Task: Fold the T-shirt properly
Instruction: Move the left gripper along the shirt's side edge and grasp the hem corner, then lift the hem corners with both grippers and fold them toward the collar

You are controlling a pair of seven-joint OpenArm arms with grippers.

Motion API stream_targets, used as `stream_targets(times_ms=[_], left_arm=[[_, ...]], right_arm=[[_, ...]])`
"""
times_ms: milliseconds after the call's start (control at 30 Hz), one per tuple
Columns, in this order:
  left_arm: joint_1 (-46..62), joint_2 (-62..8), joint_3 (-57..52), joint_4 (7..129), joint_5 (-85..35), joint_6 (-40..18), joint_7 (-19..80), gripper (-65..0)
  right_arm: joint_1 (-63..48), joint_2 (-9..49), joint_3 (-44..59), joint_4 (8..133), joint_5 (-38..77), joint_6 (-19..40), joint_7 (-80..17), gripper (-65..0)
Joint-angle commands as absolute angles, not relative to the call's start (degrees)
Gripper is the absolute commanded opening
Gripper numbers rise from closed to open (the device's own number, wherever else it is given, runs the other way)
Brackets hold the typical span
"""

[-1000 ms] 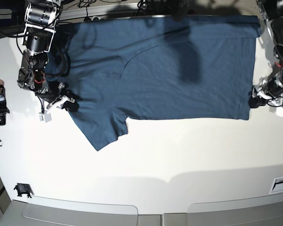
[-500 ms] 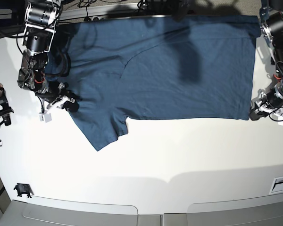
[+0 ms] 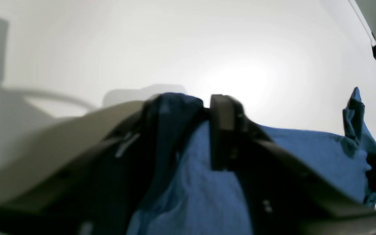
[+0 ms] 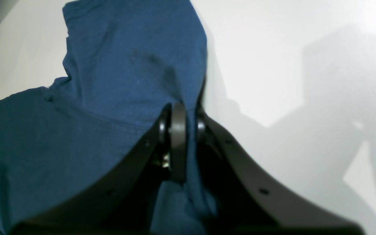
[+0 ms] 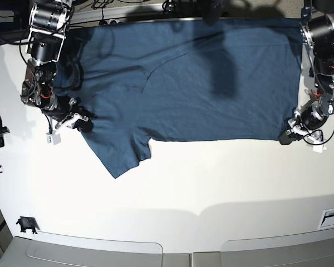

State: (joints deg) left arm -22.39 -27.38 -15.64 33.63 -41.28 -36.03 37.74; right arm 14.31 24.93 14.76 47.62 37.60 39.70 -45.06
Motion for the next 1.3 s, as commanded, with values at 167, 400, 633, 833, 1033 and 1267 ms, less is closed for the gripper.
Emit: stream_targets(times_ms=[167,400,633,833,1033,1267], left_arm=[[-23.16,-28.62,-15.49,34.09,-40.6,-35.66,37.41,-65.0],[-23.16,-28.6,-15.49,34.09,-40.6,-35.68,37.26,-65.0],[-23.16,-28.6,-15.49,34.11,-41.19,-38.5,36.18,-65.0],[-22.85,-28.62,-15.49,34.15,-45.8,-40.0,37.36,-65.0],[-22.83,-29.89,-15.53,35.24,-60.8,-40.0,44.91,-65.0],[-20.88,-34.02,-15.81,40.88,-71.85,-40.0,52.97,-65.0]], right_arm=[[15.38,26.02,14.98,48.18,37.71,40.0,-45.01,-65.0],[15.38,26.0,14.98,48.18,37.74,40.0,-44.82,-65.0],[15.38,26.02,14.98,48.58,38.17,40.0,-44.45,-65.0],[15.35,26.02,14.98,51.75,38.2,40.0,-45.39,-65.0],[15.18,26.04,14.98,59.64,43.68,40.0,-52.25,-65.0],[11.84,26.02,14.98,69.08,48.71,40.0,-58.85,-65.0]])
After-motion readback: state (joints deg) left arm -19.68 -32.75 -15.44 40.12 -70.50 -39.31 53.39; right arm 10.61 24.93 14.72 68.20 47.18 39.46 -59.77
